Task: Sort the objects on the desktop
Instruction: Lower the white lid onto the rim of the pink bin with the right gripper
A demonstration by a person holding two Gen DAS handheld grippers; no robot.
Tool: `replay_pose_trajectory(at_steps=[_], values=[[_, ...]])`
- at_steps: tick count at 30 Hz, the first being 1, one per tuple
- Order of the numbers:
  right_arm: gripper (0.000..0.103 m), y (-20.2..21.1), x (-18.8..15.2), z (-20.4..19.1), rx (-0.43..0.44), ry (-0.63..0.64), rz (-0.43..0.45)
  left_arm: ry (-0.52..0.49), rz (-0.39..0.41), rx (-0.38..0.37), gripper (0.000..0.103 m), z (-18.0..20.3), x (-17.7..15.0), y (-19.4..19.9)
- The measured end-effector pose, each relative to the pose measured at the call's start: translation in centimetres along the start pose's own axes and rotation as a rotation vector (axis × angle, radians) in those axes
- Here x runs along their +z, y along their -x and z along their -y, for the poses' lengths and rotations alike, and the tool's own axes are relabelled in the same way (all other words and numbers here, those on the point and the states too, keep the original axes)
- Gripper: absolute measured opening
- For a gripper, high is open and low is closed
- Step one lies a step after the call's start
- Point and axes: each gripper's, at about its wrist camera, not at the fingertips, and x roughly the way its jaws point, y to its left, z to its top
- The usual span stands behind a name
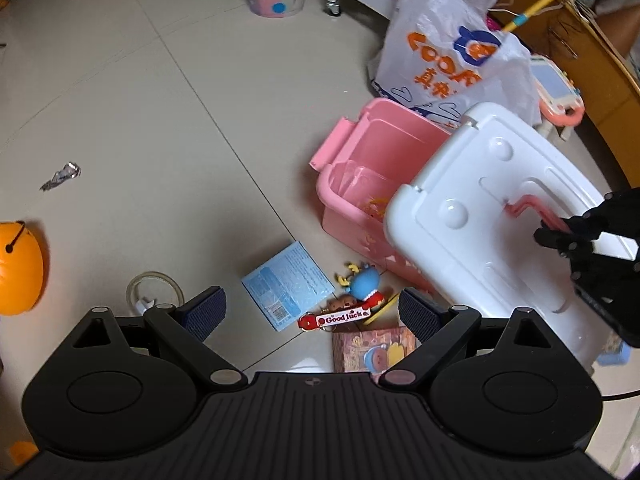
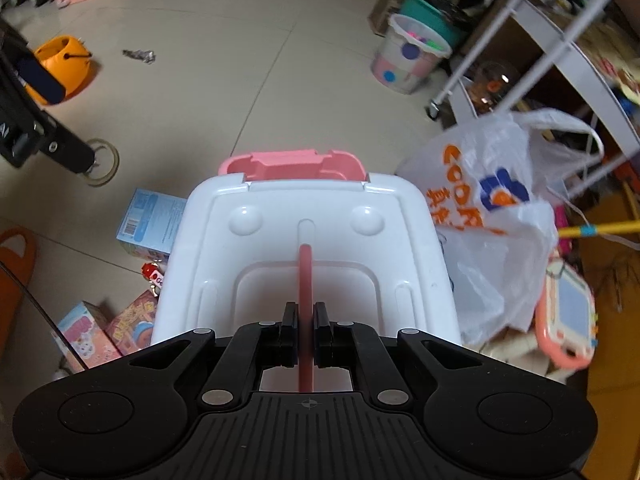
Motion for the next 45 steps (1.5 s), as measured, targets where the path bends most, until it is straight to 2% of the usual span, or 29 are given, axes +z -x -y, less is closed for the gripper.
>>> replay_pose_trajectory(at_steps=[16, 20, 32, 45], values=[[0.006, -6.1, 4.3, -1.1, -0.038, 0.266, 0.024, 0.031, -0.053, -0.006, 0.096, 0.1, 1.2, -2.7], [0.006, -7.3, 5.2, -1.6, -0.036, 0.289, 0.043, 0.039, -0.061, -0.015, 0.096, -0.1, 1.3, -2.9], [0.007, -11.5, 6.9, -0.6, -0.056, 0.310, -0.007, 0.061, -0.079, -0.031, 0.096, -0.3, 2.0, -3.5], [0.008, -14.1, 5.6, 0.1, -0.066, 0.338, -0.064, 0.078, -0.101, -0.032, 0.096, -0.5, 2.3, -4.2]])
